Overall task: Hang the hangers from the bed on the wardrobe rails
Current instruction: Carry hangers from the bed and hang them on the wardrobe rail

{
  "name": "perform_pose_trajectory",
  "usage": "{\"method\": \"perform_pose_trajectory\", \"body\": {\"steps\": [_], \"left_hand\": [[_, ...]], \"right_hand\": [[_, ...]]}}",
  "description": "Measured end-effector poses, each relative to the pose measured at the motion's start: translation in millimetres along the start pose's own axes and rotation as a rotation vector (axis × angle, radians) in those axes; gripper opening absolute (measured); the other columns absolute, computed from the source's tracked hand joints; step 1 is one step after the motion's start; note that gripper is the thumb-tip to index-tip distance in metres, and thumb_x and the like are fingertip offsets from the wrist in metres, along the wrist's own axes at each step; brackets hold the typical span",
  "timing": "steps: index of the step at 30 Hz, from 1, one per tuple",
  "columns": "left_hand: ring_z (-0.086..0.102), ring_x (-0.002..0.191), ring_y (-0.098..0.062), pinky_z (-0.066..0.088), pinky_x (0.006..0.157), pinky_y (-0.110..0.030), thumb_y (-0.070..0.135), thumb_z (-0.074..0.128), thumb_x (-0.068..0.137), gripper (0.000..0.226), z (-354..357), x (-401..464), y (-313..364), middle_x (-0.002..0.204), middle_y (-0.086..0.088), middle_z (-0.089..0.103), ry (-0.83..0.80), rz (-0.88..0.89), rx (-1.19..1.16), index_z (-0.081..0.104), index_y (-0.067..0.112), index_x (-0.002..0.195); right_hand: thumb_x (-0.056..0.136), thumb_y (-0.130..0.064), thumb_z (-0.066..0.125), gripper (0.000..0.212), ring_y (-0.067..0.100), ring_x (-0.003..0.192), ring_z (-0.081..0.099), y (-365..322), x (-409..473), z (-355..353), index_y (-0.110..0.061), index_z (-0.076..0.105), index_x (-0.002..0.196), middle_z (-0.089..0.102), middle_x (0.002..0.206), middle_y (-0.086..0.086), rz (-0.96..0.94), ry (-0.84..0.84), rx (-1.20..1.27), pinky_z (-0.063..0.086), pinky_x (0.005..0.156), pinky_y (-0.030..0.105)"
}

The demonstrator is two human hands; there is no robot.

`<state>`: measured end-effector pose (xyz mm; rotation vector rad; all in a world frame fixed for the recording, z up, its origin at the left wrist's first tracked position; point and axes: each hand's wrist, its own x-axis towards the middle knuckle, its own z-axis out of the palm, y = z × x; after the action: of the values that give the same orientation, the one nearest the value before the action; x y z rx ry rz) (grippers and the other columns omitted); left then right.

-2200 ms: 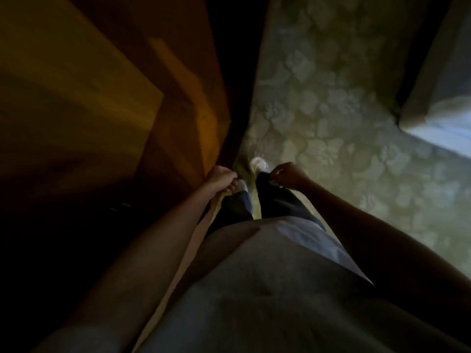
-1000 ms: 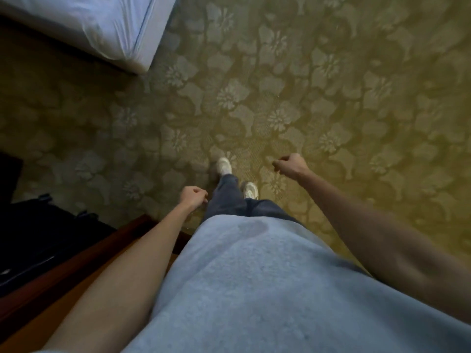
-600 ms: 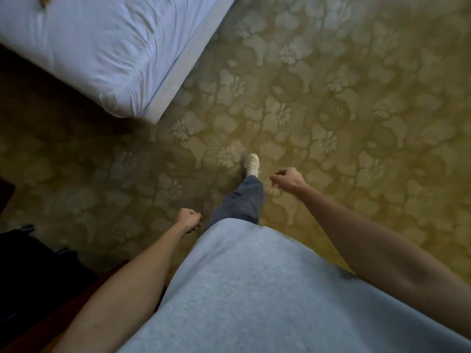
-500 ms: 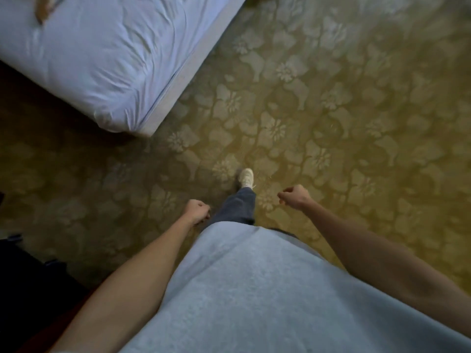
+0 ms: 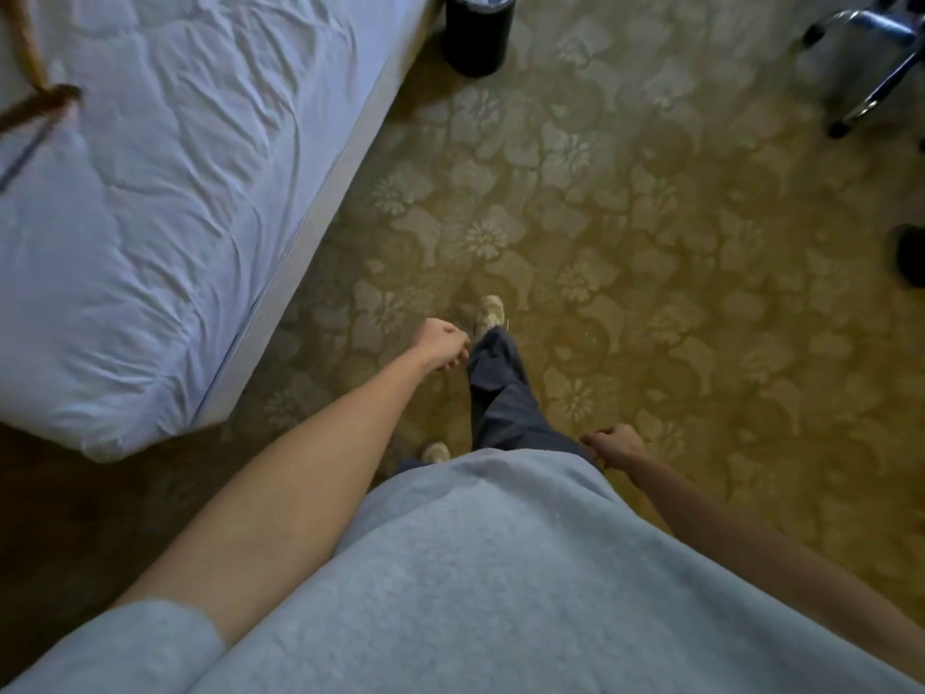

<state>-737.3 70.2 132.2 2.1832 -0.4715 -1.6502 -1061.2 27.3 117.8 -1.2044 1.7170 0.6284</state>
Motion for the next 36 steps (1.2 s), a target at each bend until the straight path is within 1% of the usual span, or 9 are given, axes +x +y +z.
{"method": "perform_pose_trajectory", "body": {"steps": [4, 7, 10, 14, 18, 22, 25, 30, 36], "left_hand": [[0.053, 0.05, -0.013, 0.041, 0.044, -0.022, 0.014, 0.056, 0.099, 0.021, -45, 49, 67, 0.068, -0.003, 0.067, 0.063, -0.047, 0.038, 0.069, 0.012, 0.083], [0.052, 0.049, -0.013, 0.039, 0.044, -0.021, 0.013, 0.056, 0.099, 0.027, -83, 71, 94, 0.065, -0.002, 0.065, 0.109, -0.122, 0.066, 0.066, 0.012, 0.074], [0.053, 0.051, -0.015, 0.041, 0.046, -0.024, 0.01, 0.057, 0.098, 0.028, -124, 90, 108, 0.064, -0.005, 0.064, 0.191, -0.21, 0.015, 0.066, 0.01, 0.072], [0.053, 0.053, -0.016, 0.04, 0.047, -0.023, 0.01, 0.057, 0.099, 0.02, -166, 108, 116, 0.073, -0.009, 0.067, 0.238, -0.31, -0.058, 0.07, 0.004, 0.086], [0.059, 0.061, -0.016, 0.043, 0.051, -0.024, 0.017, 0.055, 0.101, 0.023, -205, 135, 119, 0.089, -0.011, 0.073, 0.231, -0.381, -0.094, 0.073, 0.005, 0.093], [0.058, 0.057, -0.016, 0.045, 0.052, -0.024, 0.018, 0.057, 0.098, 0.027, -246, 179, 133, 0.074, -0.007, 0.07, 0.234, -0.468, -0.123, 0.071, 0.007, 0.079], [0.06, 0.055, -0.018, 0.045, 0.052, -0.024, 0.018, 0.057, 0.097, 0.03, -290, 217, 155, 0.064, -0.005, 0.069, 0.257, -0.522, -0.26, 0.07, 0.008, 0.071], [0.064, 0.059, -0.025, 0.051, 0.06, -0.031, 0.014, 0.056, 0.092, 0.024, -372, 265, 219, 0.073, -0.012, 0.074, 0.269, -0.483, -0.443, 0.075, 0.001, 0.082], [0.06, 0.056, -0.017, 0.049, 0.053, -0.025, 0.017, 0.06, 0.096, 0.025, -465, 311, 315, 0.078, -0.011, 0.075, 0.384, -0.309, -0.551, 0.074, 0.002, 0.084]], "right_hand": [[0.089, -0.02, 0.065, 0.026, 0.023, 0.064, 0.06, -87, 51, -72, -0.004, 0.071, 0.069, 0.065, 0.061, 0.006, -0.018, -0.01, 0.004, 0.058, 0.07, 0.039], [0.089, -0.021, 0.065, 0.025, 0.023, 0.068, 0.063, -171, 75, -121, -0.001, 0.076, 0.08, 0.073, 0.074, 0.011, -0.075, -0.008, -0.019, 0.059, 0.074, 0.04], [0.091, -0.023, 0.064, 0.024, 0.017, 0.064, 0.062, -275, 91, -159, -0.003, 0.075, 0.082, 0.075, 0.084, 0.011, -0.199, -0.003, -0.073, 0.054, 0.067, 0.033], [0.095, -0.026, 0.061, 0.025, 0.016, 0.076, 0.066, -416, 98, -175, -0.006, 0.076, 0.098, 0.075, 0.092, 0.007, -0.394, -0.06, -0.171, 0.052, 0.07, 0.028], [0.09, -0.022, 0.06, 0.024, 0.02, 0.085, 0.072, -543, 103, -173, -0.009, 0.078, 0.098, 0.077, 0.089, 0.005, -0.566, -0.092, -0.288, 0.058, 0.076, 0.031], [0.088, -0.018, 0.059, 0.023, 0.019, 0.088, 0.07, -660, 117, -166, -0.012, 0.077, 0.1, 0.073, 0.092, 0.002, -0.67, -0.154, -0.427, 0.052, 0.067, 0.025], [0.09, -0.019, 0.059, 0.022, 0.017, 0.084, 0.068, -742, 130, -166, -0.013, 0.077, 0.102, 0.073, 0.092, 0.002, -0.701, -0.16, -0.51, 0.049, 0.065, 0.022], [0.09, -0.02, 0.061, 0.022, 0.019, 0.081, 0.07, -847, 145, -186, -0.01, 0.078, 0.096, 0.075, 0.087, 0.004, -0.679, -0.157, -0.683, 0.057, 0.076, 0.032], [0.09, -0.017, 0.062, 0.019, 0.013, 0.068, 0.066, -938, 172, -224, -0.01, 0.078, 0.097, 0.072, 0.076, 0.0, -0.672, -0.106, -0.824, 0.054, 0.073, 0.026]]}}
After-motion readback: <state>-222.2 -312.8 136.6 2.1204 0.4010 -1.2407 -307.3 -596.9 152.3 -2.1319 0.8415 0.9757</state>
